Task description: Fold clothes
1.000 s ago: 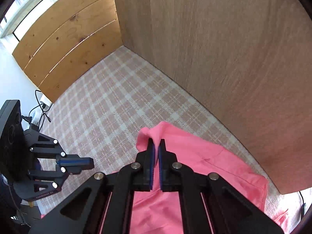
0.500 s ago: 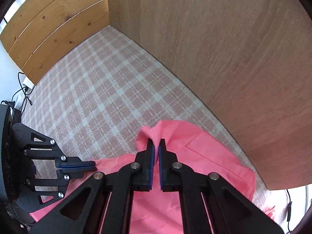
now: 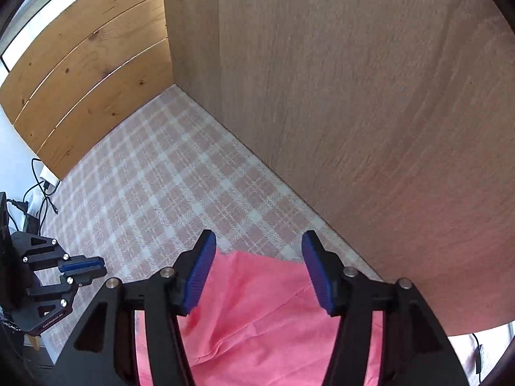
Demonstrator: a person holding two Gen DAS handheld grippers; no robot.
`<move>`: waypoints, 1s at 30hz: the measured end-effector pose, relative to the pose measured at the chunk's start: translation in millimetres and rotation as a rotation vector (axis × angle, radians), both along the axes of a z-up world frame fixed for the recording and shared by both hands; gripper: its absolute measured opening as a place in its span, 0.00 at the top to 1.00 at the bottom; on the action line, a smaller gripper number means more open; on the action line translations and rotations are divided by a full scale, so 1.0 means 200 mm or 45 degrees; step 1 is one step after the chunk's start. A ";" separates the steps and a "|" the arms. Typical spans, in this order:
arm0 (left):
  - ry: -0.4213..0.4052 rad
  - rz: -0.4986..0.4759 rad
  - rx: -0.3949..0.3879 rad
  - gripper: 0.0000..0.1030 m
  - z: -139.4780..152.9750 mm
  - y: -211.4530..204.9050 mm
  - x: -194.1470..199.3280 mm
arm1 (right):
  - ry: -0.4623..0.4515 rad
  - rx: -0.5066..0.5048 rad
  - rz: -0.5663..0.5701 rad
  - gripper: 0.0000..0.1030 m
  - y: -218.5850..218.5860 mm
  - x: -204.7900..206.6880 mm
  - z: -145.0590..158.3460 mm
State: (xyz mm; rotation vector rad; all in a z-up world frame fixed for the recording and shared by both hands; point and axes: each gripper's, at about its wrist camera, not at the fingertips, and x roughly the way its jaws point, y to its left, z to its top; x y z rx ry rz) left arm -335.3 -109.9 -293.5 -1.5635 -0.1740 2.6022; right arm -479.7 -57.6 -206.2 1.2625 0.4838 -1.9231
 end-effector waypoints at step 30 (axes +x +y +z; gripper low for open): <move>0.014 -0.322 -0.006 0.77 0.25 0.15 -0.40 | -0.038 0.204 0.071 0.93 0.27 -0.01 -0.18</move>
